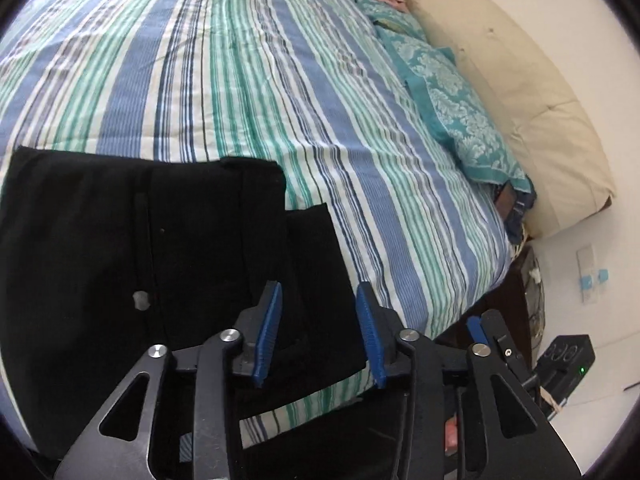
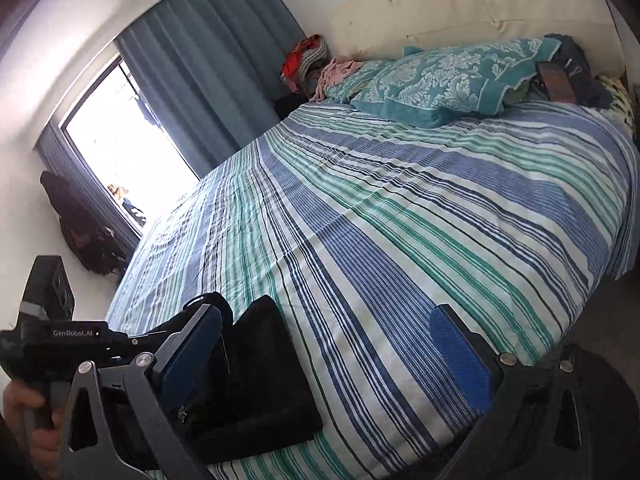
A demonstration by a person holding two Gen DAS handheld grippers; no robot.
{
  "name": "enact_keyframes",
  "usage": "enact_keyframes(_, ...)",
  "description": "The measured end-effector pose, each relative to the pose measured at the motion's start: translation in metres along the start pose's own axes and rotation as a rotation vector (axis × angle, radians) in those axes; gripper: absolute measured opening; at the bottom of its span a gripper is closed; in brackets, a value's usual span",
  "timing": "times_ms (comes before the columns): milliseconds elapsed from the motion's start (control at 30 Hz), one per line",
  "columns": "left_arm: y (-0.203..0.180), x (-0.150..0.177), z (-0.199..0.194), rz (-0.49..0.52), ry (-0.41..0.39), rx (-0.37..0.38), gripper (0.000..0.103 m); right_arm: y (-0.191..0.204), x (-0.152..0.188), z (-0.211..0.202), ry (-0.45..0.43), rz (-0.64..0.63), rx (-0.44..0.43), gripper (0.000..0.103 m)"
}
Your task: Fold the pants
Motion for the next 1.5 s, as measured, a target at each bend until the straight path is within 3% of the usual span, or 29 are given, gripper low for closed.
enact_keyframes(33, 0.008, 0.0, -0.017, 0.022, -0.049, -0.032, 0.063, -0.006, 0.0, 0.002, 0.017, 0.04, -0.058, 0.103)
enact_keyframes(67, 0.018, 0.0, -0.036, 0.039, -0.099, -0.077, 0.067, -0.008, 0.0, 0.005, 0.041, 0.068, -0.121, 0.103)
enact_keyframes(167, 0.062, 0.0, -0.079, 0.059, -0.2, -0.233, 0.073, 0.012, 0.008, 0.022, 0.154, 0.041, -0.322, 0.103)
enact_keyframes(267, 0.118, 0.014, -0.105, 0.014, -0.239, -0.363, 0.074, 0.05, 0.029, 0.062, 0.385, 0.019, -0.531, 0.101)
enact_keyframes(300, 0.136, 0.02, -0.11, -0.006, -0.241, -0.406, 0.074, 0.06, 0.034, 0.076, 0.443, 0.022, -0.555, 0.094)
enact_keyframes(367, 0.169, 0.036, -0.118, -0.056, -0.236, -0.477, 0.074, 0.074, 0.036, 0.104, 0.533, -0.008, -0.531, 0.077)
enact_keyframes(500, 0.208, 0.074, -0.121, -0.153, -0.228, -0.502, 0.074, 0.103, 0.037, 0.144, 0.716, -0.169, -0.52, 0.053)
enact_keyframes(633, 0.228, 0.103, -0.118, -0.197, -0.208, -0.527, 0.074, 0.121, 0.046, 0.161, 0.851, -0.333, -0.45, 0.046)
enact_keyframes(700, 0.233, 0.112, -0.111, -0.209, -0.189, -0.531, 0.074, 0.122, 0.054, 0.171, 0.879, -0.412, -0.345, 0.043)
enact_keyframes(767, 0.233, 0.116, -0.108, -0.211, -0.184, -0.531, 0.074, 0.126, 0.059, 0.176, 0.895, -0.405, -0.357, 0.045)
enact_keyframes(833, 0.232, 0.116, -0.105, -0.206, -0.182, -0.535, 0.074, 0.133, 0.064, 0.175, 0.93, -0.37, -0.432, 0.033)
enact_keyframes(900, 0.232, 0.114, -0.104, -0.201, -0.182, -0.539, 0.074, 0.144, 0.066, 0.168, 0.902, -0.412, -0.425, 0.017)
enact_keyframes(1100, 0.228, 0.109, -0.119, -0.204, -0.219, -0.53, 0.074, 0.166, 0.03, 0.117, 0.753, -0.469, -0.436, 0.012)
enact_keyframes(1233, 0.214, 0.103, -0.125, -0.171, -0.247, -0.524, 0.074, 0.155, 0.005, 0.088, 0.705, -0.493, -0.414, 0.011)
enact_keyframes(1367, 0.197, 0.096, -0.112, -0.113, -0.241, -0.525, 0.075, 0.101, 0.002, 0.103, 0.714, -0.463, -0.284, 0.01)
enact_keyframes(1400, 0.192, 0.095, -0.106, -0.097, -0.231, -0.526, 0.075, 0.087, 0.008, 0.112, 0.72, -0.462, -0.22, 0.004)
enact_keyframes(1500, 0.176, 0.09, -0.09, -0.038, -0.207, -0.527, 0.075, 0.042, 0.032, 0.137, 0.779, -0.462, -0.057, 0.0)
Point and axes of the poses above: each gripper's, at about its wrist camera, not at the fingertips, and z roughly the way its jaws point, y to its left, x to its underside, the point moved 3 cm from there along z, roughly the way its jaws point, and after that the axes turned 4 degrees about y, right-handed, at the moved point
